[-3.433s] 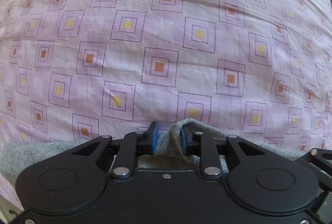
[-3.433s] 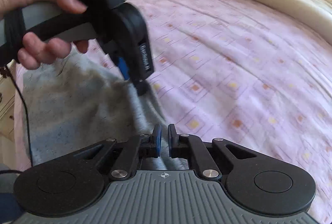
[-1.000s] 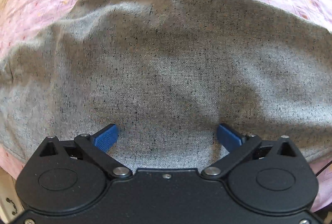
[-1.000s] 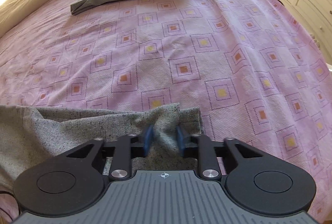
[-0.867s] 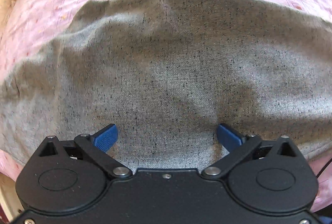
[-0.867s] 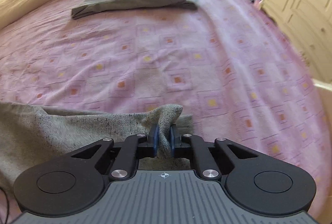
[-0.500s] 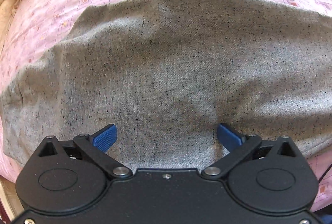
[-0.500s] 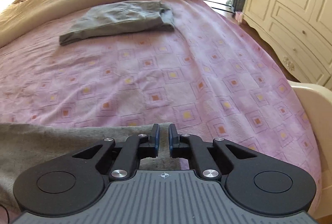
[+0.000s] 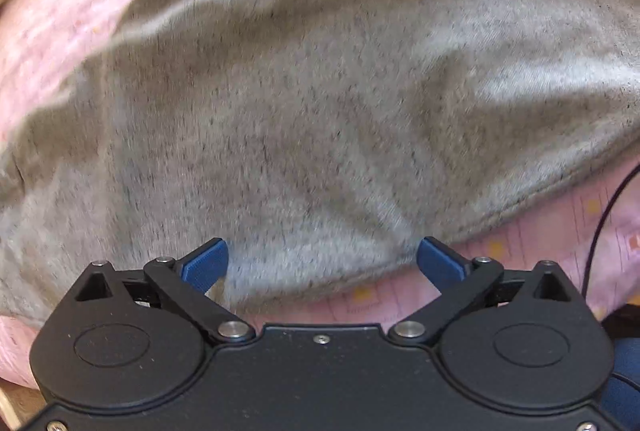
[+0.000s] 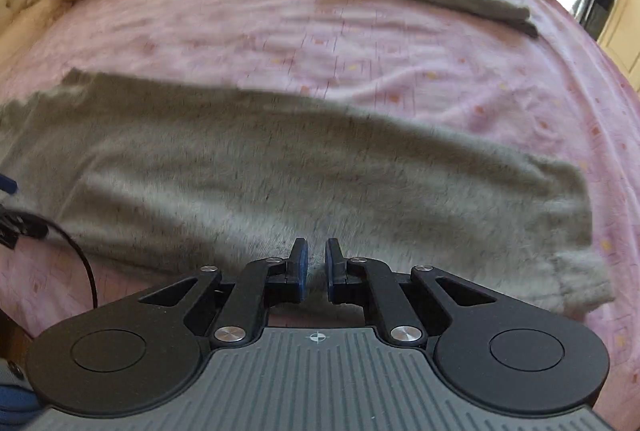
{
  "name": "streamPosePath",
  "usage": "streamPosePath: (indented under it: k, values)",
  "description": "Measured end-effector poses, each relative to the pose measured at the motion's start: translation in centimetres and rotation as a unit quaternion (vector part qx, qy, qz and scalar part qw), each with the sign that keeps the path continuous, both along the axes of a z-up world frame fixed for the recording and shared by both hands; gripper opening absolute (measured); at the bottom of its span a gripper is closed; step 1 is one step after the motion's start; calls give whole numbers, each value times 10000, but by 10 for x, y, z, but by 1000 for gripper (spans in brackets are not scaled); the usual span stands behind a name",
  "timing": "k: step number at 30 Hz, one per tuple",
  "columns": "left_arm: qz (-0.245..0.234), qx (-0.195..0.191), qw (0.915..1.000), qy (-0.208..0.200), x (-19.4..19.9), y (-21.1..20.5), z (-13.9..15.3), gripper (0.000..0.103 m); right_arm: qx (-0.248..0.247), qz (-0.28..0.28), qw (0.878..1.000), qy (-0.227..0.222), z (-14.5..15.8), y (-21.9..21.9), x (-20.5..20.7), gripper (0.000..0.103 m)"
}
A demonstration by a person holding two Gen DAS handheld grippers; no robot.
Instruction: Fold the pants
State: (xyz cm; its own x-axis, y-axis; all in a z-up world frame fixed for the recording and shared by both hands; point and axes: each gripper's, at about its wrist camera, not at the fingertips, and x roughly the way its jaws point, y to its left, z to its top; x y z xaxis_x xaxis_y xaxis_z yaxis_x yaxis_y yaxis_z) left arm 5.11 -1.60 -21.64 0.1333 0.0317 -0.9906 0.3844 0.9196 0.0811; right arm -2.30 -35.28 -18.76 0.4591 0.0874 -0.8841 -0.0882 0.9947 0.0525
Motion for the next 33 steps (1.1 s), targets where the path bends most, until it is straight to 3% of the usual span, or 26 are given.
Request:
streamPosePath:
  k: [1,2,5,7,10,13,16,18,22,26,30,32,33]
  values:
    - [-44,23,9999,112,-2,5,-3,101,-72,88,9998,155,-7,4,-4,9]
    - [-189,137,9996,126,-6,9,-6,102,-170,151,9997,11,-6,8,-12,9]
    - [-618,118,9980,-59,-22,22,1,98,-351,282,9988,200,4,16,-16,9]
    - [-694,-46,9974,-189,-31,37,10,97,-389,207,9990,-62,20,23,-19,9]
    - [-483,-317,9975,-403,-42,65,26,97,-312,341,9977,-502,38,46,-14,9]
    - [-98,-487,9969,-613,-46,90,42,97,-326,407,9969,-582,38,79,3,10]
    - [252,-580,9948,-795,-49,113,54,97,-517,80,9981,-340,19,104,13,10]
    - [419,-627,9933,-878,-40,116,65,97,-437,-148,9987,234,-3,110,13,9]
    - [584,-676,9908,-1016,-31,128,74,97,-603,-400,9974,-17,-7,120,-8,9]
    - [519,-706,9899,-1119,-26,120,68,97,-394,-565,9975,136,4,112,-11,9]
    - [257,-648,9899,-1234,-19,98,70,97,223,-1494,9884,-153,23,78,-21,10]
    - [140,-630,9892,-1314,-17,84,74,97,548,-2232,9723,-419,31,49,-33,11]
    - [88,-646,9888,-1346,-15,76,77,97,695,-2587,9621,-516,34,33,-40,17]
